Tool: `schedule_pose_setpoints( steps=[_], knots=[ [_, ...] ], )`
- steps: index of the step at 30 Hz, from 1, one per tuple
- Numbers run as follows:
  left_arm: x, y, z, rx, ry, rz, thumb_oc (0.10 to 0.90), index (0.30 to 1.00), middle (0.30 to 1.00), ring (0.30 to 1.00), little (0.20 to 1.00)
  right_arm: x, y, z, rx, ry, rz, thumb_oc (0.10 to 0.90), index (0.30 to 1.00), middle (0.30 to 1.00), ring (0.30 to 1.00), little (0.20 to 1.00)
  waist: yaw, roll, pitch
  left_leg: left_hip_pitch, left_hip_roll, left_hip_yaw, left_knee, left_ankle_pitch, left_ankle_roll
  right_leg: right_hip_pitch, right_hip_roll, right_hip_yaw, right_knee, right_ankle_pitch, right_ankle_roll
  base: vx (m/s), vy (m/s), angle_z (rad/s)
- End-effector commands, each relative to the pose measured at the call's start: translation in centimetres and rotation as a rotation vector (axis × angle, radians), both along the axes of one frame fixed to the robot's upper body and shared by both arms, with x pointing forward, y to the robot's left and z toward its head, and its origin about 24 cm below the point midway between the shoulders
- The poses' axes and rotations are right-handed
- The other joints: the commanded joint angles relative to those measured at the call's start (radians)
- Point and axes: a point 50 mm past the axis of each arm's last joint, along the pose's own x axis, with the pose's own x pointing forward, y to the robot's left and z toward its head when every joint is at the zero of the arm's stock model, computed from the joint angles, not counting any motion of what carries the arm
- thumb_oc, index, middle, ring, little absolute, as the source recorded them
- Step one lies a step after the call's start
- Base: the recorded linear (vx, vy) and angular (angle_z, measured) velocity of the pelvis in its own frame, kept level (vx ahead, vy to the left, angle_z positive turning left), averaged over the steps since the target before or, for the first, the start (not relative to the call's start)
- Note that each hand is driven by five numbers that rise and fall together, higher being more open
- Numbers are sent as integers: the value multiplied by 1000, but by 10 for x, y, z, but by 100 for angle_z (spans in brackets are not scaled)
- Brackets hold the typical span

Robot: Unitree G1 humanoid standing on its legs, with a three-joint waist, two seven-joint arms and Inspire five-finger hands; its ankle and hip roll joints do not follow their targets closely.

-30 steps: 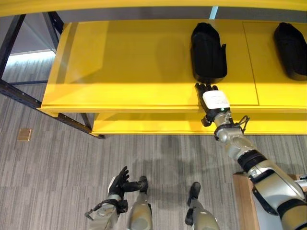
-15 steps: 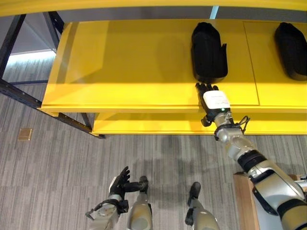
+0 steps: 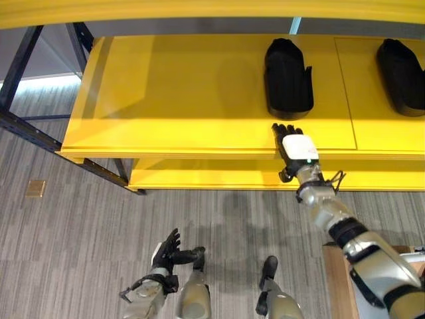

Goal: Move parts from the plastic box to the shelf.

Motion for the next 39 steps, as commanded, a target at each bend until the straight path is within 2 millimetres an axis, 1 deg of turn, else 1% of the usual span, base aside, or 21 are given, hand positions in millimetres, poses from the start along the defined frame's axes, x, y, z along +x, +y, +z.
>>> schedule_pose_setpoints(
  steps=[1, 6, 9, 10, 13, 14, 15, 17, 18, 20, 21, 22, 24, 25, 27, 28, 29, 30, 33, 34, 39],
  knots=[
    [8, 7, 11, 35, -87, 17, 900, 1000, 1000, 1000, 1000, -2, 2, 2, 34, 8, 38, 900, 1000, 1000, 1000, 1000, -11, -30, -29, -28, 0, -8, 34, -19, 25, 4, -33, -28, 94, -75, 4, -14, -33, -2],
    [0, 14, 7, 49, -58, 44, 900, 1000, 1000, 1000, 1000, -37, -10, -22, 162, 63, 32, 900, 1000, 1000, 1000, 1000, -53, -47, -56, 11, 29, 12, 27, -3, 5, 42, -5, -23, 71, -81, -5, -18, -69, -3],
    [-2, 16, 5, 55, -45, 47, 900, 1000, 1000, 1000, 1000, -47, -13, -24, 213, 72, 35, 900, 1000, 1000, 1000, 1000, -67, -51, -68, 31, 43, 20, 17, 7, -3, 58, 10, -20, 66, -87, -9, -3, -64, -9],
    [-5, 19, 3, 60, -35, 56, 900, 1000, 1000, 1000, 1000, -55, -16, -24, 270, 62, 33, 900, 1000, 1000, 1000, 1000, -82, -53, -79, 46, 55, 28, 8, 18, -9, 69, 24, -14, 62, -94, -14, -16, -79, -18],
    [-7, 19, 1, 59, -23, 62, 900, 1000, 1000, 1000, 1000, -68, -18, -15, 353, 19, 50, 900, 1000, 1000, 1000, 1000, -103, -54, -99, 73, 79, 41, 4, 32, -20, 92, 52, -2, 61, -112, -27, -5, -92, -9],
    [-8, 19, 1, 59, -23, 62, 900, 1000, 1000, 1000, 1000, -68, -18, -15, 353, 19, 50, 900, 1000, 1000, 1000, 1000, -102, -54, -99, 74, 79, 41, 4, 32, -20, 93, 53, -2, 61, -112, -27, 12, -93, -8],
    [-9, 19, 1, 55, -18, 72, 900, 1000, 1000, 1000, 1000, -77, -19, -11, 417, -1, 61, 900, 1000, 1000, 1000, 1000, -117, -56, -110, 84, 92, 46, 11, 39, -22, 107, 70, 11, 59, -124, -38, 9, -102, -14],
    [-8, 18, 1, 50, -21, 80, 900, 1000, 1000, 1000, 1000, -86, -18, 1, 494, -71, 82, 900, 1000, 1000, 1000, 1000, -135, -60, -118, 91, 102, 45, 49, 35, -22, 123, 87, 29, 48, -127, -49, 3, -135, -21],
    [-9, 17, 1, 47, -22, 86, 900, 1000, 1000, 1000, 1000, -91, -17, 2, 537, -74, 93, 900, 1000, 1000, 1000, 1000, -140, -61, -117, 94, 105, 32, 92, 19, -21, 137, 96, 46, 45, -133, -56, -7, -110, -30],
    [-7, 15, 2, 39, -33, 92, 900, 1000, 1000, 1000, 1000, -96, -11, 4, 597, -79, 121, 900, 1000, 1000, 1000, 1000, -141, -69, -116, 77, 98, -27, 179, 10, -12, 143, 108, 78, 43, -130, -70, -20, -87, -39],
    [-5, 13, 4, 28, -46, 99, 900, 1000, 1000, 1000, 1000, -100, -8, 5, 643, -85, 137, 900, 1000, 1000, 1000, 1000, -143, -73, -117, 70, 85, -56, 202, 7, -5, 144, 109, 88, 47, -131, -73, -17, -50, -38],
    [-4, 11, 6, 19, -58, 104, 900, 1000, 1000, 1000, 1000, -101, -5, 6, 673, -80, 153, 900, 1000, 1000, 1000, 1000, -135, -74, -112, 59, 49, -123, 221, 2, 8, 146, 112, 110, 50, -131, -77, 3, -35, -47],
    [-1, 6, 11, -2, -90, 111, 900, 1000, 1000, 1000, 1000, -96, 5, 3, 728, -55, 183, 900, 1000, 1000, 1000, 1000, -97, -86, -109, 3, -105, -321, 247, -51, 42, 137, 120, 183, 62, -125, -83, 21, -62, -100],
    [0, 4, 13, -15, -107, 116, 900, 1000, 1000, 1000, 1000, -94, 11, -1, 753, -22, 193, 900, 1000, 1000, 1000, 1000, -85, -92, -113, -5, -161, -399, 268, -92, 52, 137, 130, 228, 66, -127, -82, 24, -74, -113],
    [-4, 5, 15, -15, -118, 121, 900, 1000, 1000, 1000, 1000, -94, 19, -4, 778, 15, 223, 900, 1000, 1000, 1000, 1000, -73, -99, -122, -2, -228, -494, 277, -114, 69, 125, 152, 311, 67, -113, -79, 29, -34, -91],
    [-6, 6, 17, -5, -128, 113, 900, 1000, 1000, 1000, 1000, -94, 21, -6, 780, 36, 234, 900, 1000, 1000, 1000, 1000, -68, -98, -129, 16, -248, -522, 275, -130, 79, 124, 166, 348, 65, -107, -76, 27, -4, -162],
    [-7, 6, 17, -5, -127, 113, 900, 1000, 1000, 1000, 1000, -94, 21, -6, 780, 37, 234, 900, 1000, 1000, 1000, 1000, -64, -98, -128, 19, -247, -518, 276, -132, 79, 126, 166, 352, 64, -107, -76, 59, 20, -223],
    [-12, 4, 15, -7, -122, 95, 900, 1000, 1000, 1000, 1000, -99, 19, -11, 785, 67, 229, 900, 1000, 1000, 1000, 1000, -73, -89, -153, 51, -225, -477, 237, -134, 87, 143, 179, 380, 38, -94, -71, 64, 50, -225],
    [-7, -6, 12, -10, -117, 38, 900, 1000, 1000, 1000, 1000, -106, 12, -18, 801, 82, 185, 900, 1000, 1000, 1000, 1000, -102, -73, -168, 69, -191, -403, 230, -140, 81, 164, 155, 368, 13, -89, -64, 20, 130, -56],
    [-7, -9, 11, -13, -108, 25, 900, 1000, 1000, 1000, 1000, -108, 12, -21, 814, 91, 178, 900, 1000, 1000, 1000, 1000, -119, -65, -179, 90, -182, -383, 204, -146, 84, 167, 146, 383, 10, -84, -53, -7, 176, 25],
    [-6, -14, 10, -17, -102, -9, 900, 1000, 1000, 1000, 1000, -109, 13, -24, 812, 110, 173, 900, 1000, 1000, 1000, 1000, -141, -43, -196, 149, -172, -317, 115, -146, 105, 138, 144, 447, 44, -80, -36, -13, 121, -21]
  ],
)
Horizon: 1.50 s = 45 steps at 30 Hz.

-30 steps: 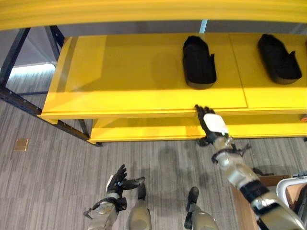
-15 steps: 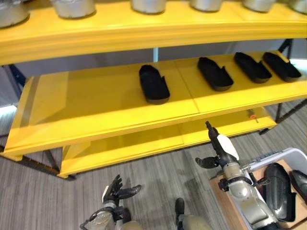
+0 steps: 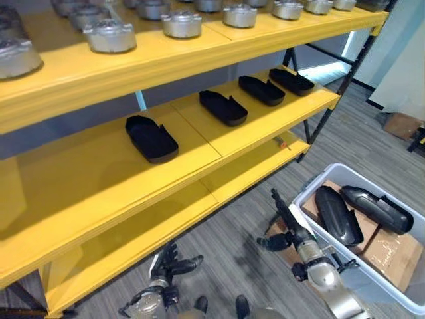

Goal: Move parts from the plastic box to the shelf.

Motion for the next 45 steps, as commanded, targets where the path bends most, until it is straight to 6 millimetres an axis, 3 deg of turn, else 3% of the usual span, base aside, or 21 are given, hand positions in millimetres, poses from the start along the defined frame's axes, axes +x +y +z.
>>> schedule_pose_setpoints(
  steps=[1, 6, 10, 11, 12, 13, 14, 16, 18, 21, 25, 28, 29, 32, 36, 37, 38, 39, 41, 42, 45],
  knots=[
    [15, 4, 20, 38, -145, -47, 900, 1000, 1000, 1000, 1000, 25, 11, 51, 60, -260, 65, 900, 1000, 1000, 1000, 1000, 34, 3, -63, 14, 32, 10, -9, -4, -18, 5, 39, 37, -39, 29, 3, -28, 149, -65],
    [14, 1, 17, 36, -130, -62, 900, 1000, 1000, 1000, 1000, 26, 16, 54, 40, -272, 87, 900, 1000, 1000, 1000, 1000, -2, 27, -54, 51, 18, 120, -25, -42, 20, -54, 46, 139, 26, 34, 33, -30, 147, -75],
    [17, 0, 18, 33, -138, -54, 900, 1000, 1000, 1000, 1000, 32, 21, 60, 13, -305, 104, 900, 1000, 1000, 1000, 1000, -7, 34, -26, 52, 14, 187, -14, -62, 39, -122, 49, 137, 107, 26, 58, -89, 81, -63],
    [20, 2, 20, 38, -149, -38, 900, 1000, 1000, 1000, 1000, 37, 26, 65, 11, -334, 108, 900, 1000, 1000, 1000, 1000, 26, 43, -1, 60, 25, 261, 0, -86, 39, -171, -37, -75, 160, 21, 73, -144, 52, -83],
    [21, 2, 21, 39, -150, -38, 900, 1000, 1000, 1000, 1000, 37, 26, 65, 12, -336, 108, 900, 1000, 1000, 1000, 1000, 25, 41, -2, 56, 23, 260, 1, -83, 39, -174, -38, -76, 159, 25, 73, -164, -53, -155],
    [21, 7, 24, 41, -166, -8, 900, 1000, 1000, 1000, 1000, 43, 38, 66, 34, -339, 127, 900, 1000, 1000, 1000, 1000, 65, 59, 8, 73, 55, 336, -7, -93, 22, -175, -201, -369, 165, 44, 69, -72, -111, -183],
    [19, 9, 23, 47, -158, 1, 900, 1000, 1000, 1000, 1000, 45, 40, 65, 33, -332, 136, 900, 1000, 1000, 1000, 1000, 56, 54, 5, 82, 62, 354, -20, -91, 17, -187, -232, -398, 140, 83, 71, -37, -145, -162],
    [18, 13, 22, 47, -156, 30, 900, 1000, 1000, 1000, 1000, 49, 49, 69, 39, -340, 157, 900, 1000, 1000, 1000, 1000, 45, 44, 11, 95, 75, 373, -32, -88, 9, -244, -262, -357, 108, 150, 102, 73, -119, -84],
    [21, 16, 25, 53, -168, 43, 900, 1000, 1000, 1000, 1000, 49, 50, 70, 27, -342, 162, 900, 1000, 1000, 1000, 1000, 34, 27, 14, 113, 67, 370, -52, -95, 9, -268, -245, -267, 51, 195, 121, 154, -148, -110],
    [26, 15, 27, 65, -175, 41, 900, 1000, 1000, 1000, 1000, 46, 46, 64, 16, -314, 153, 900, 1000, 1000, 1000, 1000, 27, -3, -20, 140, 73, 372, -87, -98, -16, -226, -218, -278, -15, 196, 127, 229, -221, 13],
    [31, 11, 28, 34, -186, 54, 900, 1000, 1000, 1000, 1000, 47, 39, 65, 12, -319, 141, 900, 1000, 1000, 1000, 1000, 4, 7, -30, 132, 139, 359, -43, -108, -42, -231, -169, -284, 36, 148, 98, 179, -238, -7],
    [39, 6, 32, 29, -203, 27, 900, 1000, 1000, 1000, 1000, 47, 28, 64, -5, -316, 116, 900, 1000, 1000, 1000, 1000, -16, 17, -27, 106, 219, 356, 104, -55, -71, -206, -115, -293, 65, 85, 48, 211, -318, 3],
    [41, 3, 34, 21, -212, 16, 900, 1000, 1000, 1000, 1000, 46, 19, 61, -25, -303, 93, 900, 1000, 1000, 1000, 1000, -17, 19, -15, 43, 255, 335, 270, 10, -89, -171, -87, -314, 66, 54, 6, 211, -390, 10],
    [40, 2, 35, 12, -213, 13, 900, 1000, 1000, 1000, 1000, 42, 6, 54, -35, -273, 54, 900, 1000, 1000, 1000, 1000, -8, 0, -1, -36, 261, 319, 484, 105, -91, -110, -60, -330, 54, 14, -47, 182, -327, 22],
    [36, 2, 32, 8, -197, 11, 900, 1000, 1000, 1000, 1000, 37, -3, 51, -57, -257, 27, 900, 1000, 1000, 1000, 1000, 3, -18, 13, -112, 250, 300, 679, 146, -96, -53, -34, -334, 29, -8, -82, 161, -189, 7],
    [33, 2, 30, 3, -190, 11, 900, 1000, 1000, 1000, 1000, 34, -8, 49, -68, -252, 9, 900, 1000, 1000, 1000, 1000, 13, -16, 18, -153, 247, 308, 651, 136, -93, -22, -28, -331, 12, -19, -80, 232, 13, 1],
    [31, 2, 30, 2, -191, 10, 900, 1000, 1000, 1000, 1000, 32, -11, 49, -66, -254, -4, 900, 1000, 1000, 1000, 1000, 28, -21, 19, -210, 193, 292, 531, 106, -76, -2, -40, -315, -9, -14, -61, 244, 16, 24],
    [31, 2, 30, 2, -190, 9, 900, 1000, 1000, 1000, 1000, 32, -11, 49, -66, -253, -4, 900, 1000, 1000, 1000, 1000, 28, -23, 18, -207, 191, 293, 528, 106, -75, 0, -42, -315, -11, -14, -60, 169, 103, 29],
    [30, 2, 30, 10, -188, 6, 900, 1000, 1000, 1000, 1000, 30, -13, 47, -61, -255, -19, 900, 1000, 1000, 1000, 1000, 38, -23, 25, -251, 219, 281, 377, 132, -80, 14, -43, -298, -23, -16, -45, 190, 134, -20],
    [33, 0, 30, 18, -191, 3, 900, 1000, 1000, 1000, 1000, 29, -13, 43, -50, -245, -42, 900, 1000, 1000, 1000, 1000, 52, -17, 26, -279, 241, 258, 183, 184, -101, 39, -42, -288, -46, -26, -28, 214, 140, -41],
    [36, 1, 31, 22, -198, 3, 900, 1000, 1000, 1000, 1000, 29, -14, 41, -50, -245, -58, 900, 1000, 1000, 1000, 1000, 65, -9, 29, -265, 239, 215, 45, 248, -132, 74, -39, -276, -72, -32, -15, 198, 117, -31]
  ],
)
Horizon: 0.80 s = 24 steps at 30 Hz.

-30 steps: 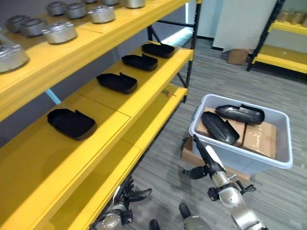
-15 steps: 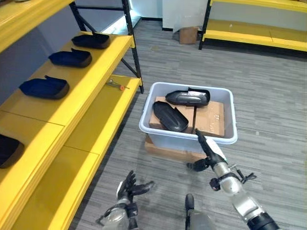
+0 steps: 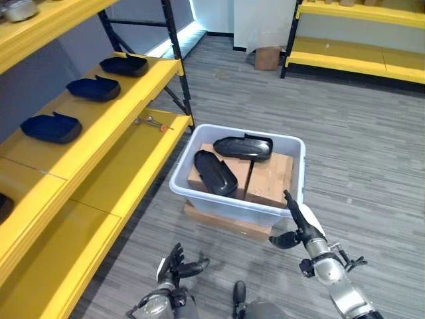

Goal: Move parts from the plastic box to the shelf.

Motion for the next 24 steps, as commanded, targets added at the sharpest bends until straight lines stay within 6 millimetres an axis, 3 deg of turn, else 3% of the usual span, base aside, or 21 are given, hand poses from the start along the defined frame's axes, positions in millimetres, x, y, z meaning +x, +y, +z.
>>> schedule_pose_setpoints(
  steps=[1, 4, 7, 13, 20, 24],
  knots=[
    [39, 3, 37, 33, -232, -37, 900, 1000, 1000, 1000, 1000, 18, 3, 51, 16, -281, 27, 900, 1000, 1000, 1000, 1000, 16, 38, -1, -23, 8, -56, 54, 113, 3, 125, -123, 48, -41, -47, 86, 191, 141, -41],
    [39, -1, 36, 23, -229, -32, 900, 1000, 1000, 1000, 1000, 13, 2, 45, 29, -259, 17, 900, 1000, 1000, 1000, 1000, 6, 56, -32, 92, -18, -43, -36, 60, 14, 132, -138, 76, -47, -49, 113, 174, 216, -53],
    [41, 0, 37, 31, -236, -32, 900, 1000, 1000, 1000, 1000, 13, 5, 43, 50, -251, 11, 900, 1000, 1000, 1000, 1000, 3, 53, -41, 120, -35, -11, -26, 32, 35, 140, -163, 95, -38, -51, 125, 168, 204, -71],
    [48, 8, 45, 58, -264, -21, 900, 1000, 1000, 1000, 1000, 18, 16, 44, 65, -246, 42, 900, 1000, 1000, 1000, 1000, 4, 38, -53, 123, -78, 67, 33, -48, 82, 124, -232, 136, -2, -49, 160, 121, 185, -29],
    [52, 12, 50, 82, -276, -19, 900, 1000, 1000, 1000, 1000, 25, 28, 49, 54, -257, 91, 900, 1000, 1000, 1000, 1000, 10, 33, -57, 117, -125, 110, 55, -107, 124, 72, -283, 165, 32, -26, 201, 55, 136, -21],
    [52, 13, 51, 84, -278, -19, 900, 1000, 1000, 1000, 1000, 30, 37, 54, 54, -275, 124, 900, 1000, 1000, 1000, 1000, 17, 35, -32, 125, -149, 117, 53, -133, 160, -12, -295, 174, 185, 2, 224, 7, 125, -10]
  ],
)
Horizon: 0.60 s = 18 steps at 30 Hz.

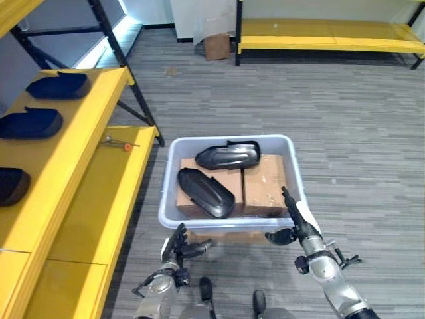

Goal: Move parts from the plastic box to the shelf.

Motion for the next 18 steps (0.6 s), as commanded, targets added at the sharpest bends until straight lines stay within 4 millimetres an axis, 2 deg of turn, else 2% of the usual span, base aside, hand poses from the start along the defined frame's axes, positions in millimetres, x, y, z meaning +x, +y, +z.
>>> schedule_pose_setpoints(
  steps=[1, 2, 4, 5, 6, 8, 10, 11, 12, 14, 15, 16, 18],
  knots=[
    [17, 11, 27, 42, -158, -2, 900, 1000, 1000, 1000, 1000, 20, 20, 46, 30, -238, 76, 900, 1000, 1000, 1000, 1000, 30, -70, -31, -36, 43, -3, 133, -99, 4, -40, -124, 28, 84, 139, 86, -49, 125, -19],
    [18, 11, 28, 48, -162, -12, 900, 1000, 1000, 1000, 1000, 22, 24, 49, 29, -250, 95, 900, 1000, 1000, 1000, 1000, 24, -69, 0, -28, 34, -2, 130, -103, 21, -113, -122, 45, 202, 218, 95, -61, 103, -21],
    [21, 10, 30, 57, -166, -30, 900, 1000, 1000, 1000, 1000, 22, 25, 53, 31, -266, 98, 900, 1000, 1000, 1000, 1000, 14, -63, 36, -26, 31, -24, 136, -105, 33, -162, -97, 64, 310, 240, 81, -55, 117, -2],
    [23, 10, 32, 68, -171, -41, 900, 1000, 1000, 1000, 1000, 23, 29, 58, 33, -287, 112, 900, 1000, 1000, 1000, 1000, 8, -56, 68, -23, 29, -34, 137, -115, 39, -220, -93, 52, 346, 243, 61, -22, 69, 16],
    [23, 10, 32, 68, -172, -40, 900, 1000, 1000, 1000, 1000, 23, 29, 58, 33, -288, 112, 900, 1000, 1000, 1000, 1000, 7, -57, 67, -24, 28, -35, 138, -115, 38, -222, -94, 51, 350, 240, 61, -1, 27, 21],
    [27, 13, 33, 78, -176, -28, 900, 1000, 1000, 1000, 1000, 29, 31, 66, 41, -320, 121, 900, 1000, 1000, 1000, 1000, -2, -65, 89, -21, 23, -39, 125, -122, 23, -271, -104, 37, 233, 236, 53, 42, -92, 34],
    [28, 15, 33, 75, -178, -4, 900, 1000, 1000, 1000, 1000, 35, 32, 74, 40, -353, 120, 900, 1000, 1000, 1000, 1000, -6, -77, 109, -17, 28, -48, 122, -128, 1, -291, -139, 20, 100, 282, 69, 92, -198, 10],
    [28, 17, 33, 71, -181, 18, 900, 1000, 1000, 1000, 1000, 38, 35, 80, 39, -379, 127, 900, 1000, 1000, 1000, 1000, -2, -85, 118, -14, 45, -47, 122, -133, -13, -307, -167, -12, 40, 302, 78, 110, -230, 5],
    [28, 18, 33, 68, -181, 31, 900, 1000, 1000, 1000, 1000, 40, 36, 85, 32, -398, 132, 900, 1000, 1000, 1000, 1000, -7, -91, 123, -9, 56, -50, 117, -134, -19, -309, -166, -24, 14, 312, 86, 116, -215, 12],
    [26, 20, 31, 73, -169, 37, 900, 1000, 1000, 1000, 1000, 39, 34, 89, 5, -413, 145, 900, 1000, 1000, 1000, 1000, 3, -111, 123, -10, 61, -59, 115, -123, -33, -269, -161, -53, 1, 289, 76, 89, -180, 29],
    [26, 17, 32, 72, -173, 25, 900, 1000, 1000, 1000, 1000, 41, 31, 91, -14, -418, 143, 900, 1000, 1000, 1000, 1000, 3, -112, 122, -16, 64, -68, 108, -116, -41, -261, -156, -62, -7, 287, 73, 89, -277, 67],
    [26, 14, 33, 61, -184, 17, 900, 1000, 1000, 1000, 1000, 46, 26, 104, -40, -469, 139, 900, 1000, 1000, 1000, 1000, 9, -110, 124, -33, 85, -79, 110, -104, -59, -257, -148, -101, -10, 282, 67, 76, -305, 79],
    [27, 12, 35, 65, -192, -11, 900, 1000, 1000, 1000, 1000, 51, 22, 116, -66, -515, 138, 900, 1000, 1000, 1000, 1000, 10, -103, 137, -60, 114, -95, 119, -93, -78, -254, -133, -125, -5, 262, 58, 28, -302, 36]
  ],
)
